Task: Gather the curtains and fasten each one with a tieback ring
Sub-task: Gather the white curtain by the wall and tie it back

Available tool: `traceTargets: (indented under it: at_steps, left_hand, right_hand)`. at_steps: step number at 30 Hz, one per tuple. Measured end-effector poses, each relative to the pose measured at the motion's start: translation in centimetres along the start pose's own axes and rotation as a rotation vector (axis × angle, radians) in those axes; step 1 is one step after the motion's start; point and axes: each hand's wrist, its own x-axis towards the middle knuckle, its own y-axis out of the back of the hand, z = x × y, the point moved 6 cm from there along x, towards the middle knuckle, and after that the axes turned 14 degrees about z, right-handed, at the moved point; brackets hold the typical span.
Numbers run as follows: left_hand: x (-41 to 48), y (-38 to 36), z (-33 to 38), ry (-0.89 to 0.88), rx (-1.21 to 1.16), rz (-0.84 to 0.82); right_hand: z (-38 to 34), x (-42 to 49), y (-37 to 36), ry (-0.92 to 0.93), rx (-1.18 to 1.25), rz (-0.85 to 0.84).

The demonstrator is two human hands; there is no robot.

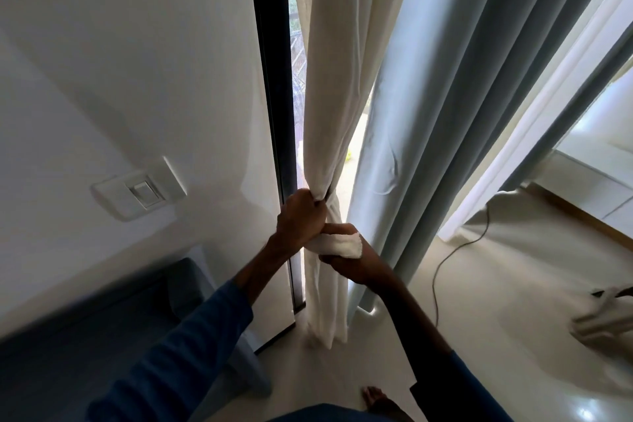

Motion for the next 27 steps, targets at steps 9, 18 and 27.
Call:
traceTargets:
  at_steps: [9, 18, 27]
  left_hand:
    - [0.1, 1.4, -0.2, -0.196, 0.038, -0.123]
    - [-2.0, 0.8, 0.0, -0.329, -0.114, -0.471]
    - [-0.9, 4.0, -1.6, -0.526, -0.126, -0.368]
  right_hand:
    - [-0.8, 1.8, 5.0, 0.171, 0.003, 0.389]
    - [-0.4, 3.2, 0.5, 0.172, 0.119, 0.352]
    - [0.6, 3.1, 1.6, 0.087, 0.18, 0.195]
